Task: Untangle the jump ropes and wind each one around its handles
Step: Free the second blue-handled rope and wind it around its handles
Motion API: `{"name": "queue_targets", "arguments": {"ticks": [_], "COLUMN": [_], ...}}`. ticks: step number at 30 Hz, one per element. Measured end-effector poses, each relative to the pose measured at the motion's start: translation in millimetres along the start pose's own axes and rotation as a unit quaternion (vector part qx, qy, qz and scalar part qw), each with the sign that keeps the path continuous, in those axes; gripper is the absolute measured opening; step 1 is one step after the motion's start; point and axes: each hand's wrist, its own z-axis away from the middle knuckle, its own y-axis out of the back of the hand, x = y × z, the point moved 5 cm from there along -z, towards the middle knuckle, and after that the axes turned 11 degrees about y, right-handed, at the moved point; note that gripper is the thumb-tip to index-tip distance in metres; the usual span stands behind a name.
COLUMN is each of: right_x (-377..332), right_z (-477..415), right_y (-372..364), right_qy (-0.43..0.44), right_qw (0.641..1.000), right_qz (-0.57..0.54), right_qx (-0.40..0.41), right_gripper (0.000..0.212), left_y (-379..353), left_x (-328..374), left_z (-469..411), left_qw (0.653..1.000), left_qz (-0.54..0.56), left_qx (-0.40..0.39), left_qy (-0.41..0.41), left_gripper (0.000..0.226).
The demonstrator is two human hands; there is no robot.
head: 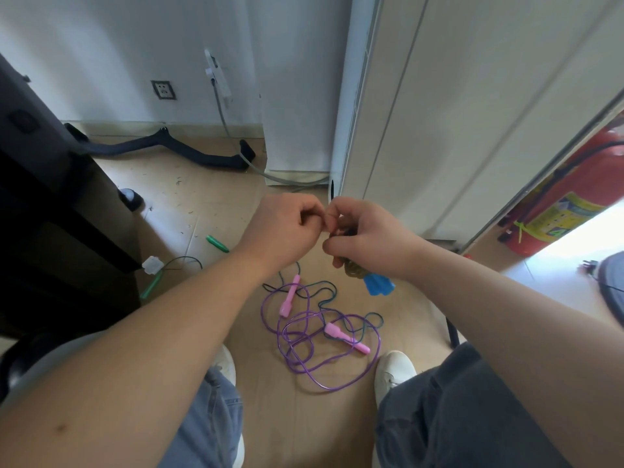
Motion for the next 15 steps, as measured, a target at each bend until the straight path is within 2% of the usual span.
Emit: {"name": "queue_targets", "arguments": {"ticks": [6, 10, 15], "right_x": [-4.1, 2.4, 21.5], "right_z": [2.9, 4.8, -0.4], "right_y": [4.6, 3.6, 0.8], "right_qy": [-0.006, -0.023, -0.046], "right_qw": [0.999, 0.998, 0.997], "right_qz": [0.018, -0.027, -0.052], "right_qx": [-0.032, -0.059, -0.017], "right_gripper": [0.02, 0.029, 0.026], "left_y": [3.0, -1.3, -5.9], "left_x": [-4.5, -8.9, -18.5], "left_z": [-1.9, -1.2, 2.2], "left_qw": [1.0, 1.0, 0.997], "left_qz": [-0.006, -0.02, 0.011], "left_qx": [-0.001, -0.008, -0.02], "left_qy": [0.005, 0.018, 0.069], "left_gripper": [0.028, 0.029, 0.026]}}
